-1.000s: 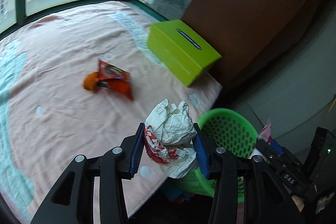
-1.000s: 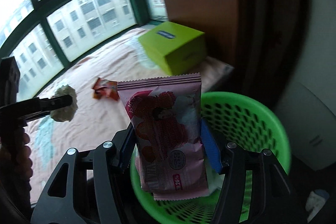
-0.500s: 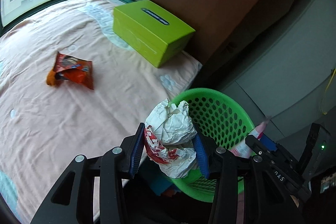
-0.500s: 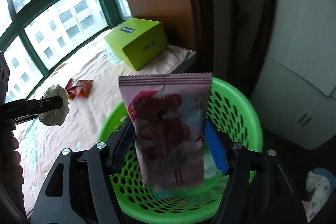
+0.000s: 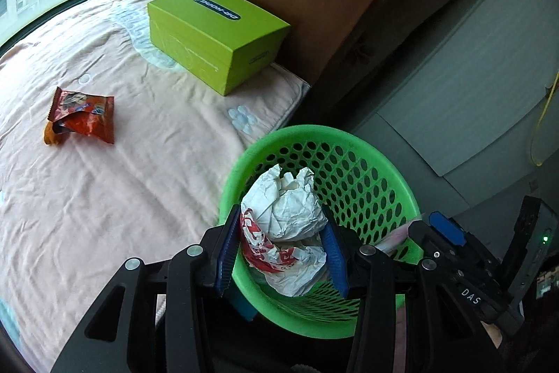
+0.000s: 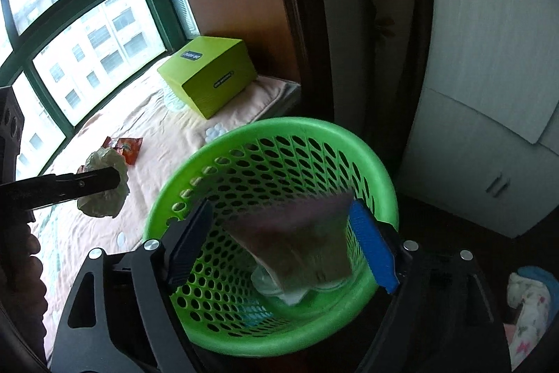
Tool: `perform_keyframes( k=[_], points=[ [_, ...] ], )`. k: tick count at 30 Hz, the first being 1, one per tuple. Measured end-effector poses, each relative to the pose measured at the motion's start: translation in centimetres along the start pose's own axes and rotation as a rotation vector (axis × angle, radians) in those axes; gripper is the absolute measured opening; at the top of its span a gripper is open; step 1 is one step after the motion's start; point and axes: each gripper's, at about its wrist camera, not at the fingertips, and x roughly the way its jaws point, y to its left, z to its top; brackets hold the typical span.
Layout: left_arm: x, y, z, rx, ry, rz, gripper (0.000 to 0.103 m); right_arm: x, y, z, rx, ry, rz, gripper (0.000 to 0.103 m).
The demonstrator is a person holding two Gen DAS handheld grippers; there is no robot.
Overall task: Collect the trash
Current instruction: 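Carry the paper and pink wrapper over the green basket and release the wrapper, then open the left tool to drop the crumpled paper into the basket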
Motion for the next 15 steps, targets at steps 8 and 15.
perform_keyframes(
  k=[8,15],
  points=[
    [1.0,-1.1,-0.3,0.018,0.02,-0.004,0.043,-1.1,-0.7,0.0,0.02,-0.031,0.007,0.084],
    [2.2,-2.4,-0.4,0.043,0.047,-0.014,0.044,-2.1,-1.3,0.1,0.043,-0.061,0.014,0.086]
  ],
)
